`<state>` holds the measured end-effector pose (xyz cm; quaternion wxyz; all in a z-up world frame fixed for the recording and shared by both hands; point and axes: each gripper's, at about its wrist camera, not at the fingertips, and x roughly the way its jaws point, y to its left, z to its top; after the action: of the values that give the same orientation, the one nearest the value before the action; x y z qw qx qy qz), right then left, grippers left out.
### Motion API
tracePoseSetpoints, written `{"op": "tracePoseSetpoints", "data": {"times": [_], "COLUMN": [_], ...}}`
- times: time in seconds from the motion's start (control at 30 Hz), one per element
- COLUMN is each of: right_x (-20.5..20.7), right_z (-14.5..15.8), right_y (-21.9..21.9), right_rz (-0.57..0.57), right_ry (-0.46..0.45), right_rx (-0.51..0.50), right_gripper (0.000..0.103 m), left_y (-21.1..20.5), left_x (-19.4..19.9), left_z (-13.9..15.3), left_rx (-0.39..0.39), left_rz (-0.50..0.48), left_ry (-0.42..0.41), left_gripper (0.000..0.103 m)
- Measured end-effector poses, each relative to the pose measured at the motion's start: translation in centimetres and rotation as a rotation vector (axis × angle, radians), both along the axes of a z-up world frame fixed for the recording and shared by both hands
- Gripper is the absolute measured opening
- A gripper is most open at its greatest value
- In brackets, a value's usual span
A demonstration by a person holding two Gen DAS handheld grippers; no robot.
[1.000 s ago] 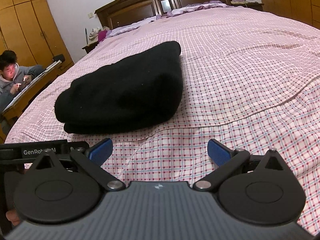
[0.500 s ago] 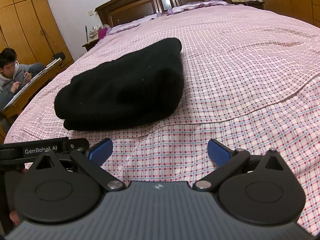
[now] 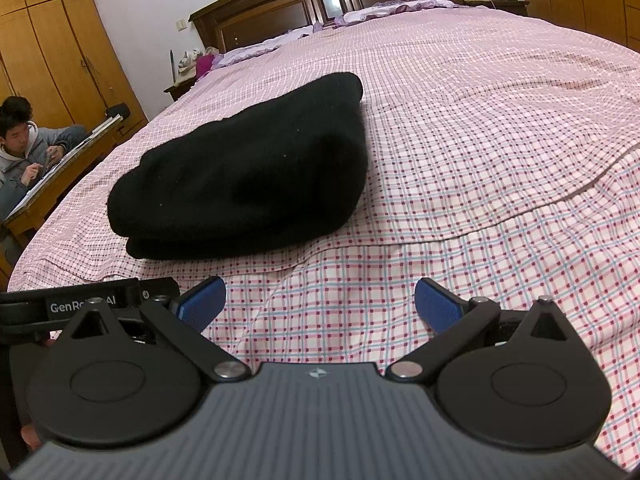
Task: Fold small clothes
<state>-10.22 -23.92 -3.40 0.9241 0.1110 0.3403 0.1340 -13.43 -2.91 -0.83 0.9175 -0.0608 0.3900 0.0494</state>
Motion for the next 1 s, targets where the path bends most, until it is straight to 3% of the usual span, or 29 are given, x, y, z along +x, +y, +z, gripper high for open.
{"op": "tracePoseSetpoints", "data": {"times": [1.0], "right_x": [0.00], "right_z": [-0.06], "right_y": [0.01], "right_rz": [0.000], "right_ry": [0.002], "right_rx": [0.001], "right_gripper": [0.103], "left_y": [-0.03], "left_x": [0.06], "left_z": [-0.24], "left_rx": [0.020], "left_rz": [-0.006], "left_ry": [0.003], "left_gripper": [0.094]}}
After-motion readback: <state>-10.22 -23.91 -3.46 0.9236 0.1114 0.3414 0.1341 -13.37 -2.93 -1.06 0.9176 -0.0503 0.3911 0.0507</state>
